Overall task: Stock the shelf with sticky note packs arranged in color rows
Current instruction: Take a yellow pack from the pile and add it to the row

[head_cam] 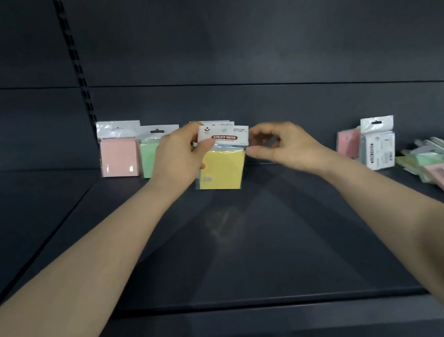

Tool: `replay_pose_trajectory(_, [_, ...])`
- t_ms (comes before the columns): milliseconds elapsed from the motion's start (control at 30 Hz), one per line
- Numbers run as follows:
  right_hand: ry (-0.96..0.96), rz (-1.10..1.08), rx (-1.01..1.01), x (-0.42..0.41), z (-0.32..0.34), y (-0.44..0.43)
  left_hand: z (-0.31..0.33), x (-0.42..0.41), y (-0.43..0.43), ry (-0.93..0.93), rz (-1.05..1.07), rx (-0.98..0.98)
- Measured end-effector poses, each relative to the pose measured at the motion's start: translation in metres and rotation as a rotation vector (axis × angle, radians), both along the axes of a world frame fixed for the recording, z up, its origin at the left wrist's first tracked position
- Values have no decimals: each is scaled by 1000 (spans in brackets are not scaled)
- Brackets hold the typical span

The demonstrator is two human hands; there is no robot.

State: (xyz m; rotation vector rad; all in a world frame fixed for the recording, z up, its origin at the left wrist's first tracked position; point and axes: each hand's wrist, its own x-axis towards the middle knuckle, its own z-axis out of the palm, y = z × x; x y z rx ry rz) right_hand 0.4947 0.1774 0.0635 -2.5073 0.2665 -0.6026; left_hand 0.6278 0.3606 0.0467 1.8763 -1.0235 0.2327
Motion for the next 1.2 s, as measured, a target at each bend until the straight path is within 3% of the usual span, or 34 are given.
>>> replay_pose_trajectory(133, [21, -62, 90, -19, -7, -7, -1, -20, -24, 7, -77, -20])
replay_pose_trajectory(300, [35, -209, 53, -40, -12, -33, -6, -23, -40, -126, -108, 58])
replay_pose_trajectory(600, [-50, -301, 229, -35, -13, -84, -31, 8, -42, -479, 105, 357])
replay_pose_trajectory(800, [-56, -237, 270, -5, -27, -92, -43, 16, -46, -571, 138, 427])
replay_pose_trajectory(1200, [-95, -304, 51, 27, -39, -98, -42, 19, -54, -622, 212, 534])
